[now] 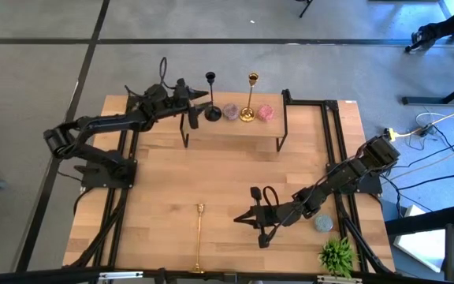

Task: Pick & Place candle stick holders
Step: Put the blue scented candle on the shelf

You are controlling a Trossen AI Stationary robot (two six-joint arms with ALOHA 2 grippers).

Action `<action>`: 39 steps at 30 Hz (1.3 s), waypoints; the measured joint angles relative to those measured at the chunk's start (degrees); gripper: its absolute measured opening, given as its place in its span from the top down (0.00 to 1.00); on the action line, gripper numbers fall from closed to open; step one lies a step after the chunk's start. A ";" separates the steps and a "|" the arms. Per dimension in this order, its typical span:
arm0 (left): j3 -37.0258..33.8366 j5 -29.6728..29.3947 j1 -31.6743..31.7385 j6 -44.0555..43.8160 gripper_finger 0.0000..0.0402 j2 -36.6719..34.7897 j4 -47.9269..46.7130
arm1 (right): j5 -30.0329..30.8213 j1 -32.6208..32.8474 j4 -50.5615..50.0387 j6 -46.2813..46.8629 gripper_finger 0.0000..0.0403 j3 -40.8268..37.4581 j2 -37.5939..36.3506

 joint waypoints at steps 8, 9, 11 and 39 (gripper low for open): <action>0.00 -4.94 -0.02 4.25 0.49 -12.06 -18.46 | -0.47 -0.02 0.02 0.00 0.99 0.00 0.00; 0.00 -4.91 -0.13 4.08 0.49 -13.53 -20.65 | -0.47 -0.02 0.02 0.00 0.99 0.00 0.00; 0.00 -4.89 -0.75 3.67 0.49 -16.08 -25.22 | -0.47 -0.02 0.02 0.00 0.99 0.00 0.00; -15.90 -22.75 -31.13 -14.73 0.50 -25.12 -34.45 | -0.41 -4.43 -0.21 -0.20 0.99 0.00 0.00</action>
